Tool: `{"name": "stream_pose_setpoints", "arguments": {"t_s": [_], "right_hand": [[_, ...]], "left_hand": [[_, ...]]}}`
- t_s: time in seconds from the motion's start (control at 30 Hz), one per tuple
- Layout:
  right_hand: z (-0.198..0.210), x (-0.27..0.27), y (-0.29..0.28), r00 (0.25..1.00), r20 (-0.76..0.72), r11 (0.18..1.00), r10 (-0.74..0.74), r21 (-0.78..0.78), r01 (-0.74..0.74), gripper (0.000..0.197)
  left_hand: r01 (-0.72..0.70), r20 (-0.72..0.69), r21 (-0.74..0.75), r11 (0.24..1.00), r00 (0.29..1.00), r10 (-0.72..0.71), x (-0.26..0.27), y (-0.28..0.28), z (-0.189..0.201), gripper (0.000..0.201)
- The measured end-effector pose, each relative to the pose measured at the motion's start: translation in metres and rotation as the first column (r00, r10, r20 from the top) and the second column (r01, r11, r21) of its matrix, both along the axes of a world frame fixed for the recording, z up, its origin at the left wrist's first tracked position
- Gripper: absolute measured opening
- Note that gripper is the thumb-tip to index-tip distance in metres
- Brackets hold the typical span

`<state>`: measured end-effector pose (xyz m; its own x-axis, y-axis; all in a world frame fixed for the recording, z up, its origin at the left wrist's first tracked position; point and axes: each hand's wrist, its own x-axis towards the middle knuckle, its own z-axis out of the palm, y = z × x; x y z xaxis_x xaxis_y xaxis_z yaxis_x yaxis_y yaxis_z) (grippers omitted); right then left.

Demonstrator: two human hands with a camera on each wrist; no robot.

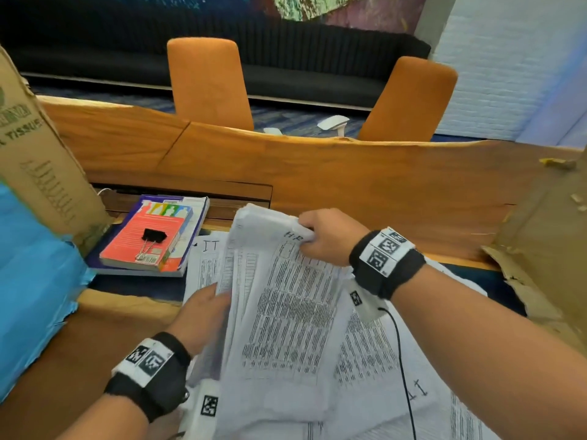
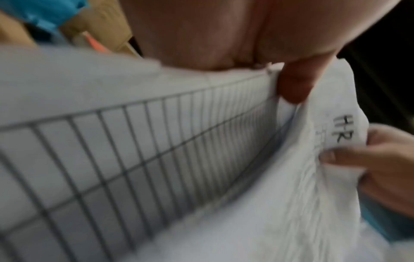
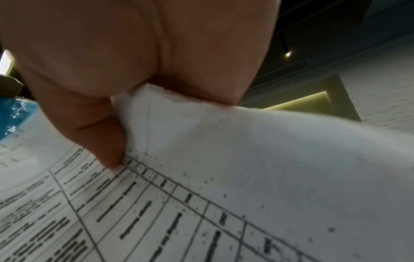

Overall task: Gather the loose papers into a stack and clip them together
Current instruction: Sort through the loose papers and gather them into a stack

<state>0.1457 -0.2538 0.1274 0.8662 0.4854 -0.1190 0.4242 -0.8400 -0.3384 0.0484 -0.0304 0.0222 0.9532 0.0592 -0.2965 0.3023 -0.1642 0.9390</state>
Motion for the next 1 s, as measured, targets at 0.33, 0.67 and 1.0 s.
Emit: {"name": "stream_pose_setpoints", "arguments": {"t_s": [0.33,0.67,1.0], "right_hand": [[-0.037,0.001,0.006,1.0,-0.025,0.997,-0.006,0.072,0.008,0.015],[-0.142,0.023,-0.048,0.943,-0.135,0.929,-0.304,-0.259,0.263,0.067],[-0.181,0.01,-0.035,0.953,-0.206,0.847,-0.222,-0.525,0.084,0.072]], "left_hand": [[0.057,-0.103,0.13,0.99,0.994,-0.044,-0.005,-0.002,-0.045,0.013],[-0.132,-0.334,0.02,0.991,0.934,0.131,-0.024,0.045,-0.106,0.018],[-0.264,-0.462,-0.078,0.961,0.864,0.2,-0.014,0.076,-0.169,0.054]]}}
